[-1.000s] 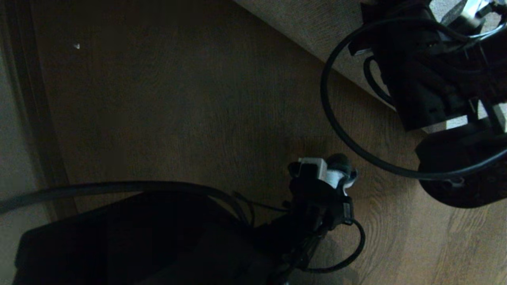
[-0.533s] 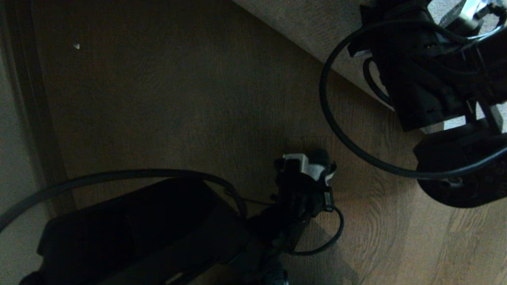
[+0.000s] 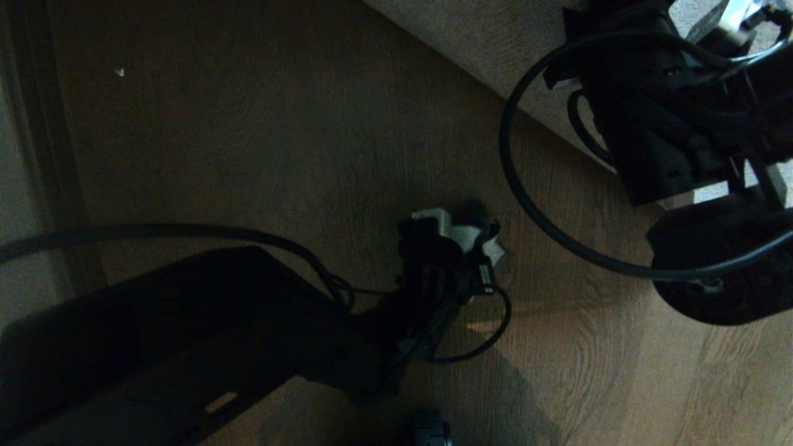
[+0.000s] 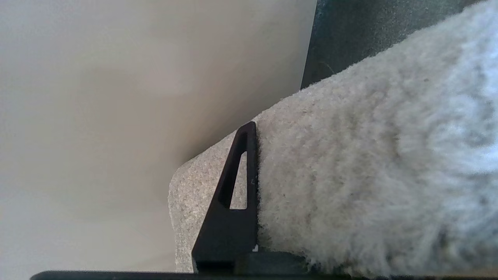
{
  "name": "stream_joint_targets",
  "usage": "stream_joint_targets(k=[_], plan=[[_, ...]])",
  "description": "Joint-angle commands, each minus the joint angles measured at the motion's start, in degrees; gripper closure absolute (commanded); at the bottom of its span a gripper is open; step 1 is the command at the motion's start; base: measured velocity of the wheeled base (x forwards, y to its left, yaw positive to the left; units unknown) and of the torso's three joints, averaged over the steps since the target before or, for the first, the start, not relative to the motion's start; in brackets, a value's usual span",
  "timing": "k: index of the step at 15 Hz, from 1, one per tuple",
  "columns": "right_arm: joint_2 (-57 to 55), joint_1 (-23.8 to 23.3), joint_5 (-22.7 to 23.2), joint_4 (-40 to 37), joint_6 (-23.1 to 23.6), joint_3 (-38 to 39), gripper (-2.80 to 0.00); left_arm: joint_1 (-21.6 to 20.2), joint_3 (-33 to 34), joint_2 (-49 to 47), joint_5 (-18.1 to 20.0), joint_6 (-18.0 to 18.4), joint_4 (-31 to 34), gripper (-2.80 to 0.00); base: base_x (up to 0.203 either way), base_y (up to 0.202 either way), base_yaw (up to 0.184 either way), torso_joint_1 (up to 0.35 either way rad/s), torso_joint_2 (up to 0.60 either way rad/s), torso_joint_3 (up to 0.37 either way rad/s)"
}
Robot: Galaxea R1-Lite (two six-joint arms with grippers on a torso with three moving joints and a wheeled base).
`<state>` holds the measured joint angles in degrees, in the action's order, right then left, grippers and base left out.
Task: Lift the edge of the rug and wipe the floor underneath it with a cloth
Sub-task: Wipe the floor under the carpet with a rag
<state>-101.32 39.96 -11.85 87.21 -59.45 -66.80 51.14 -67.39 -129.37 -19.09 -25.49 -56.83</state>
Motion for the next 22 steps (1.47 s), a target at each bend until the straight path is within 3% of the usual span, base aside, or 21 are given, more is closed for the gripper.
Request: stream_joint_targets(k=[1,11,15,17,22], plan=[[0.07,0.03,-0.02,2.74,-0.32,-0.08,0.00,-1.44,4.12,4.08,-0.09,-0.16,-0.35,0.00,0.000,0.000,0.000,0.000,0.00,0.000],[0.41,0.12,0.07,2.74,-0.32,-0.17,0.00,-14.54,20.07,18.67,0.01,0.00,-0.09,0.00,0.000,0.000,0.000,0.000,0.00,0.000],[0.42,0.12,0.07,2.74,-0.32,-0.08,0.00,-16.33,25.42,23.48,0.02,0.00,-0.03,0.00,0.000,0.000,0.000,0.000,0.00,0.000],[0.42,0.12,0.07,2.74,-0.41,-0.43,0.00,-14.77,29.26,26.68,0.06,0.05,0.06,0.00,0.000,0.000,0.000,0.000,0.00,0.000],[0.28,0.12,0.07,2.74,-0.41,-0.43,0.00,-0.84,33.52,28.92,0.34,0.15,0.32,0.00,0.000,0.000,0.000,0.000,0.00,0.000]])
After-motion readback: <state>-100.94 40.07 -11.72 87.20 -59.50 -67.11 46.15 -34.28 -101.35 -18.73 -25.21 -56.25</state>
